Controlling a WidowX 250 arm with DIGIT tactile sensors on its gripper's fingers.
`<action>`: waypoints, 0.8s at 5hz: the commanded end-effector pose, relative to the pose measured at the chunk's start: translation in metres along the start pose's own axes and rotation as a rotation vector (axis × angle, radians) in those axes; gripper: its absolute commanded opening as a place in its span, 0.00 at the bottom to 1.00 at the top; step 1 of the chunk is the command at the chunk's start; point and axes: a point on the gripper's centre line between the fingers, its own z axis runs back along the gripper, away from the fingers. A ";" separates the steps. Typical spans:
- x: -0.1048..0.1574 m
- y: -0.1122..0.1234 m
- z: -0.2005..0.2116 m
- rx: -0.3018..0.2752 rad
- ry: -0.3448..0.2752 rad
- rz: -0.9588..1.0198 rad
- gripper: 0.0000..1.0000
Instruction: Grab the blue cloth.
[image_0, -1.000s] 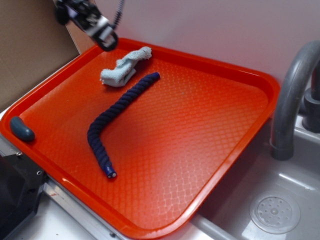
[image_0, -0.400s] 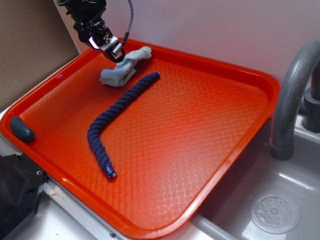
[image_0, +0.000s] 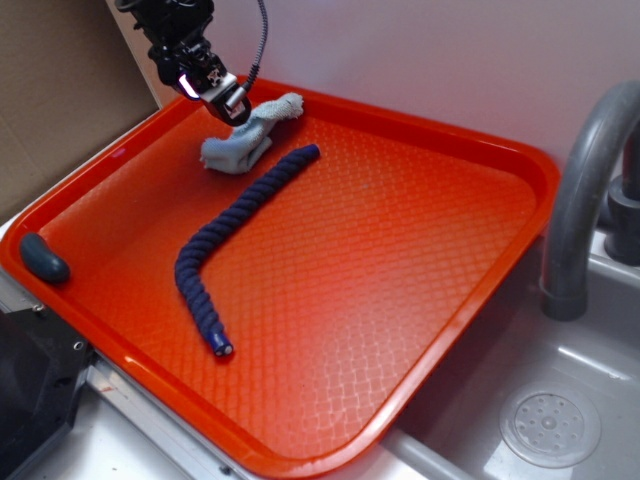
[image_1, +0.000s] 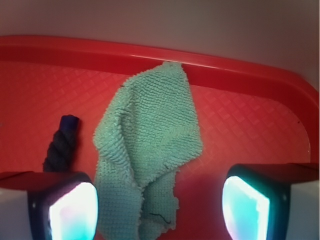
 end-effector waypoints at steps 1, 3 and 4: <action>0.015 -0.003 -0.005 0.000 -0.048 -0.033 0.94; 0.004 -0.027 -0.037 -0.124 0.034 -0.137 0.00; 0.006 -0.026 -0.042 -0.075 0.040 -0.146 0.00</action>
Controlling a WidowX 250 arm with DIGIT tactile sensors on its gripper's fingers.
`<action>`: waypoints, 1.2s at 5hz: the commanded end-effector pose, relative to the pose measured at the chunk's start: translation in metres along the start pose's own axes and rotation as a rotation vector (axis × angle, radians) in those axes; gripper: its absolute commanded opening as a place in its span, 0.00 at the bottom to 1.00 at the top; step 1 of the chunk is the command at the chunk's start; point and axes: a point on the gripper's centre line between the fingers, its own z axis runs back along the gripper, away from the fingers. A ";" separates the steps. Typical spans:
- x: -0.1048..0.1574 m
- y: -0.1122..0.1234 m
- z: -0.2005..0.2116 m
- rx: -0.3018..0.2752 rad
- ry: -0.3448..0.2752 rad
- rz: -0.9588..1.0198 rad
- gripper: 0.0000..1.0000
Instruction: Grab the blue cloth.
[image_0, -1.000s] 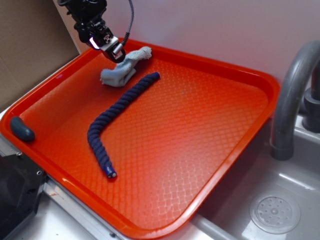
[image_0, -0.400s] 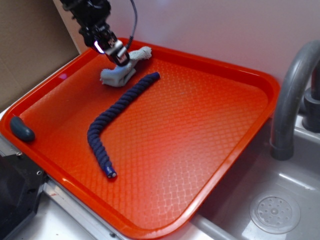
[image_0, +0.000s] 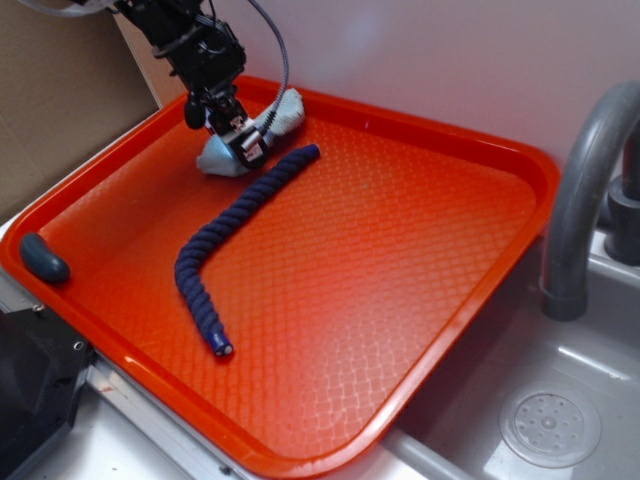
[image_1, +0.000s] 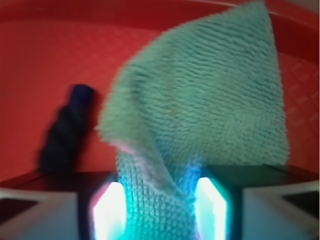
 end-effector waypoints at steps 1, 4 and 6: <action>0.016 0.005 0.007 0.107 -0.018 0.006 0.00; 0.015 0.013 0.110 0.166 -0.164 0.195 0.00; -0.015 0.052 0.223 0.225 -0.099 0.693 0.00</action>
